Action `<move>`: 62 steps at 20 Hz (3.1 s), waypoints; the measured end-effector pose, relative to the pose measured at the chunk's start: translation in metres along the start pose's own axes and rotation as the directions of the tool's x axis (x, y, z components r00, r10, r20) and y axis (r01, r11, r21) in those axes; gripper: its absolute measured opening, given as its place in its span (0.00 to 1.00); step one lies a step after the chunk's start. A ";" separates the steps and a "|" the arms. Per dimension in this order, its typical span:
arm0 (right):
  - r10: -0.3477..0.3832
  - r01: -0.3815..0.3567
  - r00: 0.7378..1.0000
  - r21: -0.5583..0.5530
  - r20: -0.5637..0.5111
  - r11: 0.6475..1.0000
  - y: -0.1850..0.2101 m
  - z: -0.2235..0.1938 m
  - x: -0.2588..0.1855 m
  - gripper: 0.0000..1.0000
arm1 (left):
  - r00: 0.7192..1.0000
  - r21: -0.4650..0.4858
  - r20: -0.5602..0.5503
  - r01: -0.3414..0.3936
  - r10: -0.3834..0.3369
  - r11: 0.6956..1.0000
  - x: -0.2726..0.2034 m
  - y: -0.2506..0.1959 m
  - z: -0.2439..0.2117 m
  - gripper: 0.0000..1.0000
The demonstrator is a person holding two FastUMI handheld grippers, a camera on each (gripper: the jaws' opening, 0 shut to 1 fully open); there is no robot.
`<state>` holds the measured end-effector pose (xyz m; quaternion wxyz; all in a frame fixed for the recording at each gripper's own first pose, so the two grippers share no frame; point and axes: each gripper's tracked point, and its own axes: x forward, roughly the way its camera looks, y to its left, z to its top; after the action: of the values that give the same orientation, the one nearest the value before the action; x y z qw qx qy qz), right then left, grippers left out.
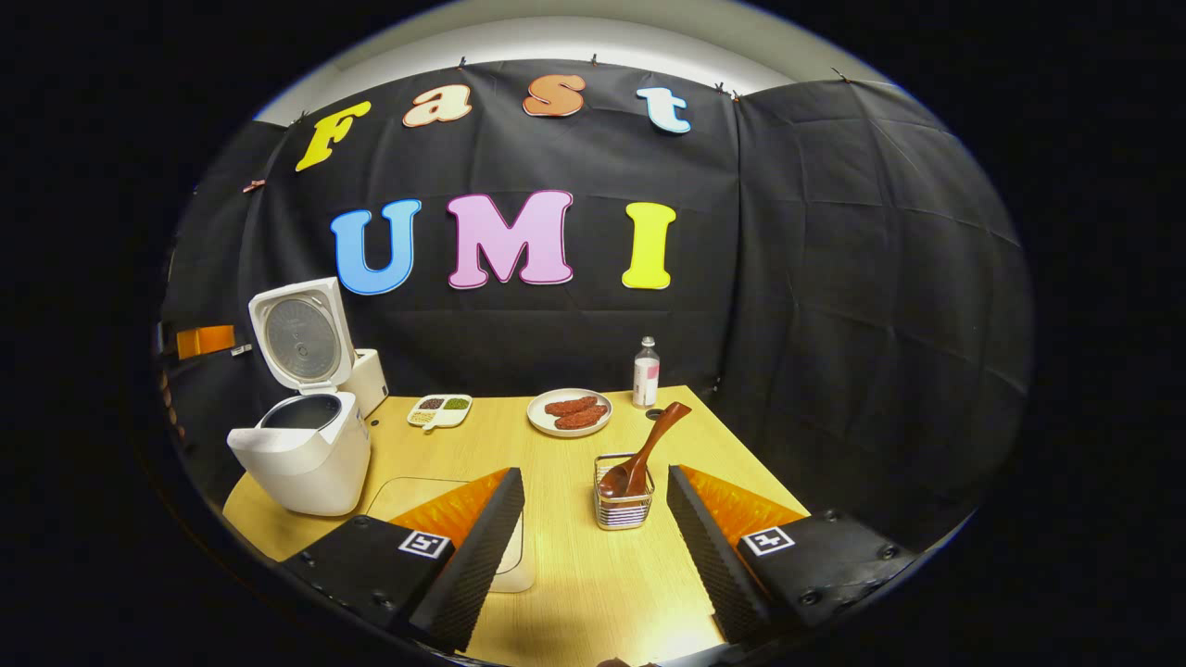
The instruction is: Close the left gripper, press the button to open the rice cooker; take a wooden spoon from the chopstick holder with the right hand, scoop a spoonful of rice and pour it into the rice cooker, then put the wooden spoon back into the chopstick holder.
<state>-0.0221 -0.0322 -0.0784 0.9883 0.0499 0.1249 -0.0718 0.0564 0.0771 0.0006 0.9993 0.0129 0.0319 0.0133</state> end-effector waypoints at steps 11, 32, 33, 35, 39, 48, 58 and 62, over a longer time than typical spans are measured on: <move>-0.043 0.047 0.998 0.074 -0.055 0.996 -0.053 -0.001 0.057 0.98 | 0.988 -0.081 -0.089 0.121 -0.128 0.989 -0.030 -0.070 -0.047 0.63; 0.093 0.020 0.936 0.315 -0.339 0.949 -0.076 -0.094 0.274 0.99 | 0.941 -0.050 -0.275 -0.219 0.198 0.974 -0.068 -0.070 -0.113 0.95; 0.100 0.016 0.939 0.332 -0.330 0.943 -0.074 -0.091 0.279 0.98 | 0.937 -0.048 -0.283 -0.227 0.205 0.973 -0.071 -0.072 -0.117 0.95; 0.104 0.013 0.946 0.361 -0.306 0.933 -0.071 -0.084 0.290 0.89 | 0.935 -0.045 -0.291 -0.227 0.205 0.973 -0.074 -0.079 -0.123 0.95; 0.083 0.034 0.949 0.361 -0.304 0.932 -0.075 -0.077 0.292 0.42 | 0.935 -0.038 -0.299 -0.211 0.190 0.977 -0.074 -0.090 -0.129 0.95; 0.043 0.051 0.975 0.411 -0.218 0.910 -0.077 -0.026 0.264 0.19 | 0.965 -0.021 -0.168 -0.209 0.202 0.978 -0.071 -0.078 -0.096 0.95; -0.015 0.075 0.990 0.418 -0.143 0.906 -0.060 0.034 0.192 0.19 | 0.980 0.017 -0.113 -0.161 0.161 0.987 -0.098 -0.029 -0.095 0.95; 0.026 0.036 0.990 0.423 -0.141 0.905 -0.017 0.036 0.157 0.19 | 0.983 0.029 -0.115 -0.140 0.142 0.990 -0.110 0.002 -0.103 0.95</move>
<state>0.1342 -0.0737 -0.0848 0.9420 0.2682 0.1772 -0.0961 -0.0596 0.0782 -0.0950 0.9921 0.0247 0.0896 0.0845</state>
